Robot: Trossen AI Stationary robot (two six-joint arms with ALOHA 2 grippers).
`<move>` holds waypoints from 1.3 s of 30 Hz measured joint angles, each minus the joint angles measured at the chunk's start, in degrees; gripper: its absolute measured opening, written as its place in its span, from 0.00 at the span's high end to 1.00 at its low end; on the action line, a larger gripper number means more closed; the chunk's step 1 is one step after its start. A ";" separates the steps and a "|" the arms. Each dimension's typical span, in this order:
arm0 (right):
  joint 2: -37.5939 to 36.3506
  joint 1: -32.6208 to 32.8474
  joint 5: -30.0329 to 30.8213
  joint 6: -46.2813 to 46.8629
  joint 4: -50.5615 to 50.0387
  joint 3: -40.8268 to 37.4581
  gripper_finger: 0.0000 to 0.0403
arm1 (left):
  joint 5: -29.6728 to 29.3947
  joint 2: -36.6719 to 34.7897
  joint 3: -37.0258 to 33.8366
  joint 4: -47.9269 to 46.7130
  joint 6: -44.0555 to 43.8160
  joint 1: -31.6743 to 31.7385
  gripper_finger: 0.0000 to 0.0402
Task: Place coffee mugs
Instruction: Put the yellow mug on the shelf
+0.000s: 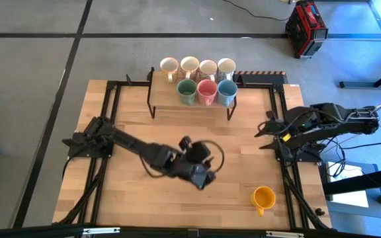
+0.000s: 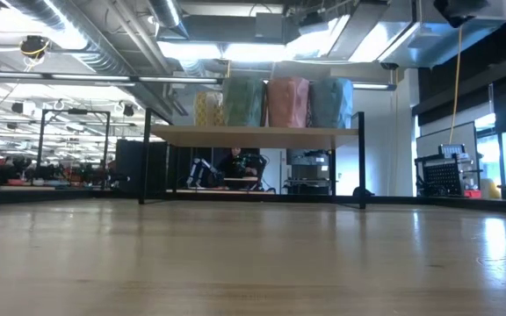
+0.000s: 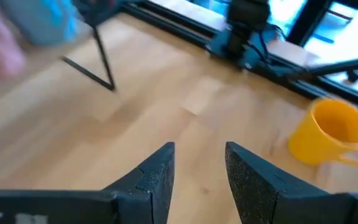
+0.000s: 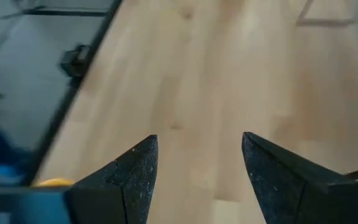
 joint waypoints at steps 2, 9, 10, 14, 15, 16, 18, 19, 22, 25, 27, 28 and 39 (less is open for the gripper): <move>1.40 0.00 -3.78 3.83 -0.65 -0.02 0.45 | 0.01 0.00 -3.07 3.31 -0.34 -1.59 0.66; 7.41 5.39 -13.37 18.91 -2.50 -0.11 0.45 | 0.11 0.00 -12.28 14.07 -1.66 -6.37 0.66; 8.16 7.41 -13.22 21.19 -1.91 -0.11 0.45 | 0.13 0.00 -13.01 14.46 -1.69 -6.83 0.66; 11.51 17.47 -8.55 31.44 2.42 -0.11 0.45 | 0.13 0.00 -14.50 14.58 -1.86 -7.95 0.66; 12.32 20.38 -6.83 33.87 3.74 -0.11 0.45 | 0.13 0.00 -14.52 14.61 -1.67 -8.07 0.66; 13.09 23.25 -4.89 36.19 4.79 -0.11 0.45 | 0.05 0.00 -14.50 14.74 -1.64 -8.18 0.66; 14.74 28.97 -0.57 40.52 6.38 -0.11 0.45 | 0.09 0.00 -14.50 14.71 -1.59 -8.36 0.66; 15.55 31.75 1.56 42.79 6.39 -0.11 0.45 | 0.11 0.00 -14.50 14.65 -1.56 -8.36 0.66; 18.31 39.20 7.14 49.02 5.64 -0.11 0.45 | 0.09 0.00 -14.50 14.69 -1.46 -8.42 0.66; 21.09 45.37 10.38 57.12 1.82 -0.11 0.45 | 0.09 0.00 -14.50 14.65 -1.44 -8.36 0.66; 23.23 48.37 11.95 63.28 -1.78 -0.11 0.45 | 0.09 0.00 -14.50 14.62 -1.44 -8.36 0.66; 24.37 49.53 12.37 66.33 -3.67 -0.11 0.45 | 0.09 0.00 -14.50 14.60 -1.44 -8.36 0.66; 35.32 51.85 14.08 76.96 -8.11 -0.11 0.45 | 0.07 0.00 -14.50 14.57 -1.42 -8.25 0.66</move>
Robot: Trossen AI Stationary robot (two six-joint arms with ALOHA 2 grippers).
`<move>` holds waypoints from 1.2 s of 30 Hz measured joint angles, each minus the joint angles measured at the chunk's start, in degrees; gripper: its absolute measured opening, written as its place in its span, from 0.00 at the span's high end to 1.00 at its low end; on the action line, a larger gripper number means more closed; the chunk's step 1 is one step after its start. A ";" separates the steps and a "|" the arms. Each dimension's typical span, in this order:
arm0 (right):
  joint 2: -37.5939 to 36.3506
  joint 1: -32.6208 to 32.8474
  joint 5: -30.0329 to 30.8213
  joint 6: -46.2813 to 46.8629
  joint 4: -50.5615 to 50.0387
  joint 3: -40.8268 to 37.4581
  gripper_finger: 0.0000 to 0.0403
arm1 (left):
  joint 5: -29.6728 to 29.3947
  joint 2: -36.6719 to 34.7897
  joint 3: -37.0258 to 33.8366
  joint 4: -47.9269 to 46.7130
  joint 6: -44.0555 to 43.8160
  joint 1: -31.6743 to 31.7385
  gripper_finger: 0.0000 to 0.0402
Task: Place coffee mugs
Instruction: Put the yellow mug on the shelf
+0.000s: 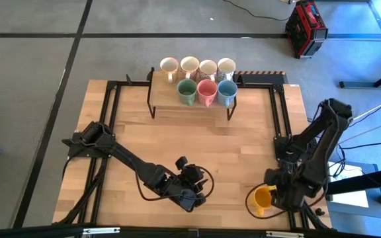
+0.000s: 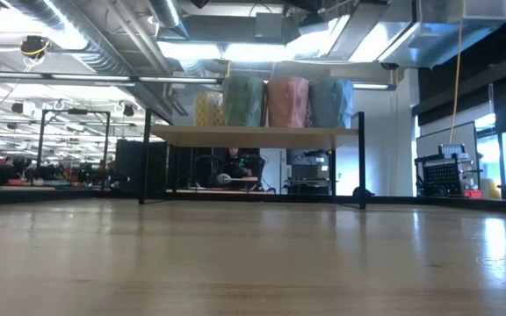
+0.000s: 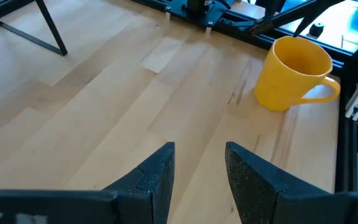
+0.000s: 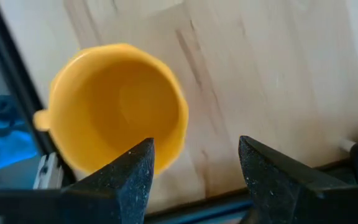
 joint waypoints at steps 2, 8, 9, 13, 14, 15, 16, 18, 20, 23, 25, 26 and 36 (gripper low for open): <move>1.64 -1.04 0.35 -0.03 0.01 0.00 0.45 | 0.01 0.00 0.00 -0.05 0.00 0.00 0.66; 4.52 -4.26 0.25 -5.66 4.23 0.00 0.45 | 0.00 0.00 0.00 -0.09 0.02 0.22 0.66; 4.81 -4.82 0.17 -6.62 4.72 0.00 0.45 | 0.00 0.00 0.00 -0.16 0.01 0.28 0.66; 6.76 -6.89 -0.49 -10.27 6.08 -0.53 0.45 | 0.00 0.00 0.00 -0.44 0.01 0.28 0.66; 7.09 -7.36 -1.19 -10.94 6.35 -1.11 0.45 | 0.00 0.00 0.00 -0.44 0.01 0.28 0.66; 7.39 -7.78 -1.87 -12.00 7.18 -1.79 0.45 | 0.00 0.00 0.00 -0.44 0.00 0.26 0.66; 7.73 -8.18 -2.84 -12.76 8.42 -2.64 0.45 | 0.00 0.00 0.00 -0.44 0.01 0.27 0.66; 7.91 -8.83 -4.70 -14.16 10.46 -4.17 0.47 | 0.00 0.00 0.00 -0.42 0.02 0.28 0.66; 7.89 -9.42 -5.67 -15.30 11.90 -5.24 0.51 | 0.00 0.00 0.00 -0.44 0.01 0.28 0.66; 7.89 -10.03 -5.70 -17.11 11.93 -5.44 0.63 | 0.00 0.00 0.00 -0.43 0.01 0.28 0.66; 7.89 -10.08 -5.71 -18.65 12.06 -5.46 0.74 | -0.27 0.00 0.00 -0.44 0.02 0.28 0.66; 7.89 -10.04 -5.73 -19.47 11.98 -5.46 0.79 | -0.49 0.00 0.00 -0.44 0.02 0.28 0.66; 7.82 -15.05 -4.62 -26.38 11.66 -3.66 0.97 | -0.24 0.00 0.00 -0.27 -0.09 0.50 0.66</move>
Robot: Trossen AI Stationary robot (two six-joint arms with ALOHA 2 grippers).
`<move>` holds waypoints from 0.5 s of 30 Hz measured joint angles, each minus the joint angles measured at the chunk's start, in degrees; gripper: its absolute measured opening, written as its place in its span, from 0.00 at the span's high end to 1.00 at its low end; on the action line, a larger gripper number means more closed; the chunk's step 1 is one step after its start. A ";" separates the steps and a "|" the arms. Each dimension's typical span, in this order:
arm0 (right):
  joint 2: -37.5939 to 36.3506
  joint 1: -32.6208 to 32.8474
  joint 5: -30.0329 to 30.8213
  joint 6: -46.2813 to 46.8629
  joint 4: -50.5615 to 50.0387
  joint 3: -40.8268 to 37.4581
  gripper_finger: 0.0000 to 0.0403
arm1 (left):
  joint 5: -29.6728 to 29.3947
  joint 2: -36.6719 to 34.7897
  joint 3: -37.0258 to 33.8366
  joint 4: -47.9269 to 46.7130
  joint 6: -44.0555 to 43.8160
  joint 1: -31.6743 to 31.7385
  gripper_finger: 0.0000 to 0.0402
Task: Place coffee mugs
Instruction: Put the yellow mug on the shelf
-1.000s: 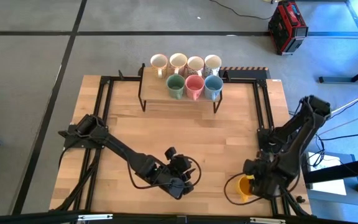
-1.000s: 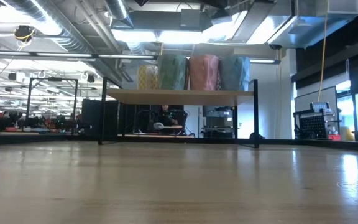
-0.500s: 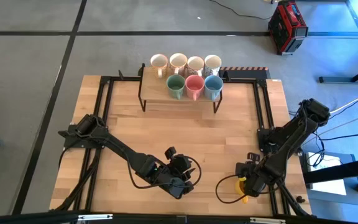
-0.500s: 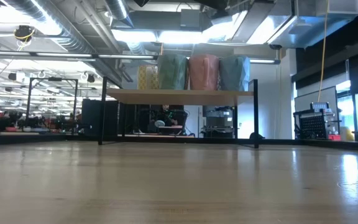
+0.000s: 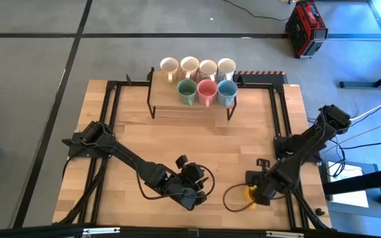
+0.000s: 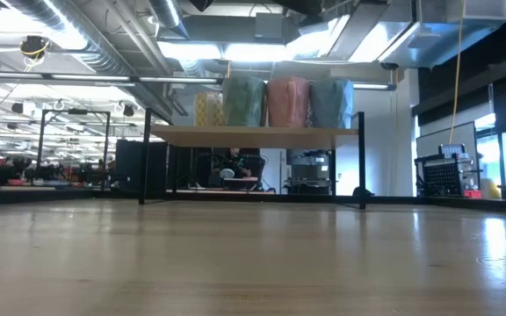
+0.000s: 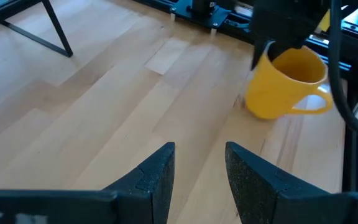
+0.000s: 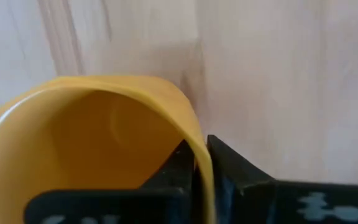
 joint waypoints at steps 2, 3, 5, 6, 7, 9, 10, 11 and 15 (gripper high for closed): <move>0.00 -2.91 1.69 -3.65 0.21 1.25 0.98 | 0.06 -0.06 0.04 0.00 -0.21 -0.18 0.66; 0.00 -4.61 2.42 -5.51 0.36 1.91 0.98 | 0.06 -0.09 0.29 -0.32 -0.22 -0.45 0.66; 0.00 -8.64 3.36 -9.45 0.65 3.00 0.97 | 0.53 -0.15 1.28 -0.45 -0.09 -1.27 0.66; 0.00 -11.02 3.68 -11.56 0.71 3.43 0.97 | 1.07 -0.23 1.76 -0.61 -0.05 -1.74 0.66; 0.00 -13.33 4.00 -13.61 0.94 3.74 0.97 | 1.59 -0.29 2.24 -0.97 -0.02 -2.33 0.66; 0.00 -17.86 4.23 -17.27 2.68 4.12 0.98 | 2.55 -0.33 2.64 -1.31 0.01 -3.53 0.66; 0.00 -20.05 4.27 -18.56 3.90 4.31 0.98 | 2.71 -0.33 2.64 -1.43 0.00 -4.23 0.66; 0.00 -22.10 4.25 -19.13 5.15 4.53 0.98 | 2.75 -0.33 2.64 -1.77 -0.02 -5.01 0.66; 0.35 -29.43 2.56 -22.59 9.71 4.64 0.99 | 2.65 -0.20 2.64 -2.88 -1.19 -8.14 0.66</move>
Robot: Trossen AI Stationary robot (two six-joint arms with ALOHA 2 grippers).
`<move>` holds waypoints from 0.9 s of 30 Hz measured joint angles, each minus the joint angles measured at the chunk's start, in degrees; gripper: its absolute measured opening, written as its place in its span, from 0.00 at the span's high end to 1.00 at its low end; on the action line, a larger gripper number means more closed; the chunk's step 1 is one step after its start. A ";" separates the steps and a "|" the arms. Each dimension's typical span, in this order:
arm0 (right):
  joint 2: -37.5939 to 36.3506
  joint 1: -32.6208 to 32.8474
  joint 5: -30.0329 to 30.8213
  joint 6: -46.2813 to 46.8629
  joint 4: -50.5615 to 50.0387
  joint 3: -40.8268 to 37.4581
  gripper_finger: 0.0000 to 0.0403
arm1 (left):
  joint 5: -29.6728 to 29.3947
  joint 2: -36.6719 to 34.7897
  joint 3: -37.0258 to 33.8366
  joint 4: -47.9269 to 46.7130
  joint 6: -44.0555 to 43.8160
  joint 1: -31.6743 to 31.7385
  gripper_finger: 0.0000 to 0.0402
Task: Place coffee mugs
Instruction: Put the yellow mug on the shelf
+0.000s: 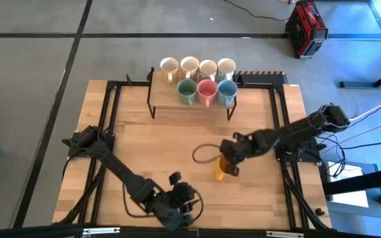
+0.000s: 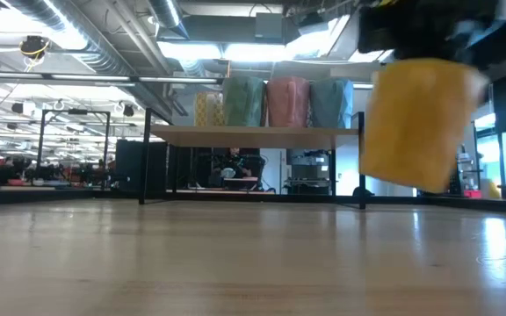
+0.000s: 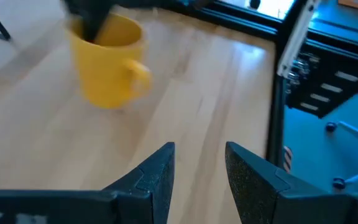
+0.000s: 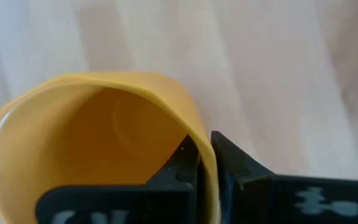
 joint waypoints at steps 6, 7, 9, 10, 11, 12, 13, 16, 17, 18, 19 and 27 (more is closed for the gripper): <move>2.52 -6.19 -2.05 -4.95 -0.35 0.00 0.99 | -0.36 0.29 0.00 -0.01 -2.28 -2.00 0.66; 3.23 -6.44 -2.71 -5.54 -0.28 0.00 0.99 | 0.31 0.29 0.00 0.17 -2.29 -2.02 0.66; 4.93 -6.35 -4.55 -6.42 1.82 0.00 0.99 | 1.68 0.31 0.00 1.50 -2.22 -2.01 0.66; 5.78 -6.30 -5.12 -6.62 2.69 0.09 0.99 | 2.12 0.31 0.00 2.40 -2.24 -1.95 0.66; 6.62 -6.24 -5.56 -6.64 2.51 0.56 0.99 | 2.17 0.31 0.02 2.80 -2.24 -1.88 0.66; 7.36 -6.21 -5.98 -6.68 2.05 1.03 0.99 | 2.21 0.31 0.02 2.81 -2.24 -1.80 0.66; 8.02 -6.21 -6.20 -6.69 1.77 1.60 0.99 | 2.25 0.31 0.02 2.87 -2.24 -1.62 0.66; 9.41 -6.34 -5.87 -6.62 2.13 3.47 0.99 | 1.92 0.31 0.02 3.25 -2.26 -1.28 0.66; 9.80 -6.34 -5.62 -6.58 2.35 3.94 0.99 | 1.64 0.31 0.02 3.32 -2.24 -1.07 0.66; 10.29 -6.36 -5.50 -6.58 2.34 4.26 0.98 | 1.46 0.31 0.02 3.29 -2.24 -0.92 0.66; 10.84 -6.36 -5.09 -6.58 2.29 4.49 0.98 | 1.52 0.31 0.02 3.29 -2.25 -0.80 0.66; 12.89 -6.32 -4.73 -4.96 3.04 4.93 0.88 | 2.55 0.31 0.02 3.19 -2.26 -0.60 0.66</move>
